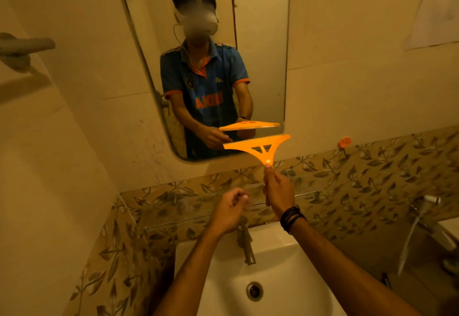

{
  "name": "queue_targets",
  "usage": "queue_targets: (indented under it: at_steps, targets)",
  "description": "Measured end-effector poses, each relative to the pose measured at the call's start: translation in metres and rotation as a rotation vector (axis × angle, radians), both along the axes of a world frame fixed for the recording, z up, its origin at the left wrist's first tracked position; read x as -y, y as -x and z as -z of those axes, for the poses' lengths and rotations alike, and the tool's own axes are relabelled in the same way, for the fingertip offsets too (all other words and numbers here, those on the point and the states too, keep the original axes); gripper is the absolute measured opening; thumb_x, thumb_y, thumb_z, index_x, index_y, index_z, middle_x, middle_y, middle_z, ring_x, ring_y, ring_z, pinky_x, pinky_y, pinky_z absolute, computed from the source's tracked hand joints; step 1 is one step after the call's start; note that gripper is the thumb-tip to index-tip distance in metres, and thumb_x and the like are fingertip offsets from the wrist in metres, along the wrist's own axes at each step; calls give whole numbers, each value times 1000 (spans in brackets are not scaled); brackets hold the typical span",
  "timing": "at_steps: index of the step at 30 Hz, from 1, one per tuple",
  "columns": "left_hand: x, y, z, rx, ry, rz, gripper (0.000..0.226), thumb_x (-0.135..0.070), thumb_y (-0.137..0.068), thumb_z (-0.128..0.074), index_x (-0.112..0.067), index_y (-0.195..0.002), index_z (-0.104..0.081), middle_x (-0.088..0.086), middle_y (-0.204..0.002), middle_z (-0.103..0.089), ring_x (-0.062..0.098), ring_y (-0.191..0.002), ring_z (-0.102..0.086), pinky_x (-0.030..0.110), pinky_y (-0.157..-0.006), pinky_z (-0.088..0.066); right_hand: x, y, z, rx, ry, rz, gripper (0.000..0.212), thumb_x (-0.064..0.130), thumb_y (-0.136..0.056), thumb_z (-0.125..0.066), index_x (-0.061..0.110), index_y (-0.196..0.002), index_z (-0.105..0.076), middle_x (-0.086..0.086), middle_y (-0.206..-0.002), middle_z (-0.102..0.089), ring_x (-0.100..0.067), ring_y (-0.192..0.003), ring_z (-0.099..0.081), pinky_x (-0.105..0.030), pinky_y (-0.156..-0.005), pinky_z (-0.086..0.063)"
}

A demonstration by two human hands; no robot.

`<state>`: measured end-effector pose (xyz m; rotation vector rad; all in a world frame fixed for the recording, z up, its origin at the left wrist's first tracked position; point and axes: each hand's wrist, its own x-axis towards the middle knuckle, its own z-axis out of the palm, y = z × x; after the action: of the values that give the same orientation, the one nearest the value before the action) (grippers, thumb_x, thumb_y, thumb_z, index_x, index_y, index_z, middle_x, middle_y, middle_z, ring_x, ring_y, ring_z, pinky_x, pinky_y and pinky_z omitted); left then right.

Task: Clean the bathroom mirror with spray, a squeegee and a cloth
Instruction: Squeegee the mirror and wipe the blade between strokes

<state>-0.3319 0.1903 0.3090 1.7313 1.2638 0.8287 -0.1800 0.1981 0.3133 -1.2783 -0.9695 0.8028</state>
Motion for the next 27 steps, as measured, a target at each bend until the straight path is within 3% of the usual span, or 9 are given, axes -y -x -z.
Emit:
queue_targets:
  at_steps: [4,7,10,13,17,20,23,25,27]
  targets:
    - [-18,-4,-7,-28,-94,-69,15,-15,-103,-53,-13,-113,-64,9,-108,-69,23,-97,-68,21,-77,-49,6,-19,7,0,21,-2,49,56,-93,-54,13,-70,-54,-1,-54,-38,-14,-45,-33,-24,-40,-29]
    - [-10,-20,6,-19,-71,-14,9,-10,-101,-57,-14,-105,-63,8,-101,-67,25,-93,-65,30,-80,-53,22,-33,23,42,63,36,51,66,-83,-59,21,-61,-49,3,-48,-39,-13,-41,-35,-24,-40,-32]
    - [8,-40,33,-32,-16,70,12,-7,-99,-59,-3,-108,-66,12,-96,-67,23,-87,-65,34,-82,-54,46,-48,42,156,98,133,57,70,-80,-57,20,-57,-44,-1,-48,-41,-17,-43,-41,-28,-45,-36]
    - [33,-59,63,-75,52,192,16,-12,-99,-61,-5,-112,-67,7,-93,-68,15,-77,-64,19,-70,-50,73,-61,66,235,131,213,56,63,-85,-58,17,-56,-43,-4,-49,-40,-18,-42,-41,-29,-45,-34]
    - [72,-78,103,-124,149,369,14,-21,-98,-62,-18,-110,-68,2,-97,-70,20,-87,-69,30,-80,-53,121,-80,97,231,223,342,51,59,-84,-58,20,-53,-44,-2,-49,-40,-17,-46,-38,-31,-50,-31]
    - [95,-90,132,-120,229,443,13,-19,-97,-62,-19,-108,-69,5,-99,-70,22,-89,-70,31,-83,-53,165,-96,123,227,291,485,52,63,-82,-55,24,-48,-47,9,-43,-39,-5,-43,-32,-28,-45,-29]
    - [115,-100,154,-144,291,497,13,-21,-97,-63,-18,-107,-70,0,-93,-70,18,-87,-69,26,-80,-52,207,-111,154,179,382,569,53,59,-86,-57,16,-56,-57,-5,-50,-53,-13,-47,-44,-37,-46,-38]
    - [131,-109,166,-163,342,517,15,-20,-97,-62,-15,-109,-69,-1,-91,-68,17,-86,-68,25,-81,-51,237,-125,171,175,445,632,48,51,-90,-60,23,-52,-56,6,-45,-50,-3,-43,-41,-29,-42,-34]
    - [148,-119,176,-187,386,540,18,-19,-97,-62,-11,-113,-67,2,-93,-66,19,-88,-65,26,-83,-50,263,-143,186,176,508,685,51,44,-92,-62,25,-48,-47,12,-42,-42,-2,-39,-37,-24,-46,-31]
